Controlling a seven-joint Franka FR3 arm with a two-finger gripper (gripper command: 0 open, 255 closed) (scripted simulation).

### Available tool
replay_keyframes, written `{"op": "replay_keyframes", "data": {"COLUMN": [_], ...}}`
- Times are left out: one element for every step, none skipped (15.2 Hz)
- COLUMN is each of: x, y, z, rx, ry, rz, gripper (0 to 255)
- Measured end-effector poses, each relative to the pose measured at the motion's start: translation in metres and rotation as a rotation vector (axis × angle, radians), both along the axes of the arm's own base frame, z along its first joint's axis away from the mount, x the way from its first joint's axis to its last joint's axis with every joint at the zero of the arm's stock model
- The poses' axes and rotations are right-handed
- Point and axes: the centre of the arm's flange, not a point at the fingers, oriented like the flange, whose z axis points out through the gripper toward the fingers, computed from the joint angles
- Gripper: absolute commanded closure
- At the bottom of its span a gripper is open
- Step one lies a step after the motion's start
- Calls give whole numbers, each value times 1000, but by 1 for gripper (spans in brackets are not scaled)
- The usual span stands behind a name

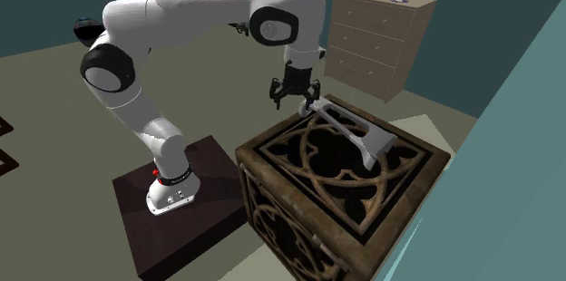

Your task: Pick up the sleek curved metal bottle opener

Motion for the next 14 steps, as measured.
{"op": "replay_keyframes", "data": {"x": [6, 12, 21, 30, 38, 45, 53, 62, 68, 71, 72, 73, 73, 73], "y": [-11, -23, -35, -43, -53, -63, -72, -83, -88, -88, -89, -89, -90, -90], "z": [2, 4, 8, 7, 11, 13, 15, 18, 14, 10, 6, 2, -4, -10], "rx": [4, 8, 8, 12, 13, 16, 18, 19, 23, 26, 27, 28, 28, 28], "ry": [-5, -11, -16, -23, -28, -35, -42, -47, -51, -53, -54, -55, -55, -56], "rz": [23, 47, 70, 97, 121, 146, 173, 199, 216, 226, 231, 233, 234, 235], "gripper": [0, 0, 0, 0, 0, 0, 0, 0, 0, 0, 0, 0, 0, 0]}}
